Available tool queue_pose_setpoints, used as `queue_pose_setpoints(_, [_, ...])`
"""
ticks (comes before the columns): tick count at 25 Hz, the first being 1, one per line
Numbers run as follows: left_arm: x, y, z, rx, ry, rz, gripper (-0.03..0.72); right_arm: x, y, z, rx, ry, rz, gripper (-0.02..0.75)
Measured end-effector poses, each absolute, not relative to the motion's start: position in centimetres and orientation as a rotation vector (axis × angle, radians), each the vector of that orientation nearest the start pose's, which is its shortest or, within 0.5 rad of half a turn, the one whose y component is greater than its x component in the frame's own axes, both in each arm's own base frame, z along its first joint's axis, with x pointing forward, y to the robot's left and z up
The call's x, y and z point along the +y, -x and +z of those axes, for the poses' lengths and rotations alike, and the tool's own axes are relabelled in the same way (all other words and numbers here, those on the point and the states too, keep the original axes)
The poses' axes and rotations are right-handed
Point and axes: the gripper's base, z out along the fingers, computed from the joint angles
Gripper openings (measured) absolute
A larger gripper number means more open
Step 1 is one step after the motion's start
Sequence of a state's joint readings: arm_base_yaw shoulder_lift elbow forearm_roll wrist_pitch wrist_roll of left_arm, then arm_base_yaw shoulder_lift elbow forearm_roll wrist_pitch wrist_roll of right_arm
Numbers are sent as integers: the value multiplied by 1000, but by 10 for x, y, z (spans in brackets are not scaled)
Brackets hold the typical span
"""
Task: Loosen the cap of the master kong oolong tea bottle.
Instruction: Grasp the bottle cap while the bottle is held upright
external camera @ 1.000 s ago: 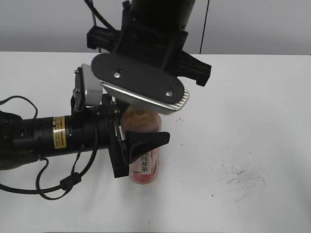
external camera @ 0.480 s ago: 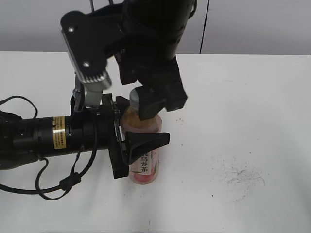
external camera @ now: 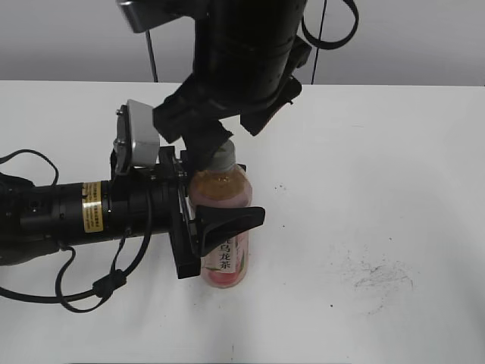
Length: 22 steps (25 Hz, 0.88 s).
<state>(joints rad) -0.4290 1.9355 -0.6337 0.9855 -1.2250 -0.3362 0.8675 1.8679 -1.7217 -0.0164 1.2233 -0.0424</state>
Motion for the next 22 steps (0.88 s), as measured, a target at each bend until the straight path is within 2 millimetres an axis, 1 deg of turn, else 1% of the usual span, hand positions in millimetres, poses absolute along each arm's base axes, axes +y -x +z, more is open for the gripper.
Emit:
queue_pose_setpoints(2, [-190,-243,133,1445,-1103,-1009,445,302,-257,302,2636,1146,175,556])
queue_pose_setpoints(7, [-190,-243,133,1445,-1102,-1009,445,304,-256,302,2674,1086,215,475])
queue_pose_setpoints(9, [-190,-243,133,1445,-1102,-1009,445,304,-256,302,2675,1082,216,426])
queue_pose_setpoints(13, [-190,-243,133,1445,-1101,-1008,445,304,-255,301,2676,1091,223,288])
queue_pose_setpoints(14, [-190,-243,133,1446,-1100,-1008,445,304,-255,301,2671,1104,224,273])
queue_pose_setpoints(17, [-190,-244,133,1448,-1097,-1006,445,304,-255,299,2634,1181,212,273])
queue_pose_setpoints(20, [-189,-244,133,1450,-1096,-1006,445,304,-255,299,2540,1349,190,273])
queue_pose_setpoints(22, [-189,-244,133,1450,-1096,-1006,445,304,-255,299,2433,1518,165,273])
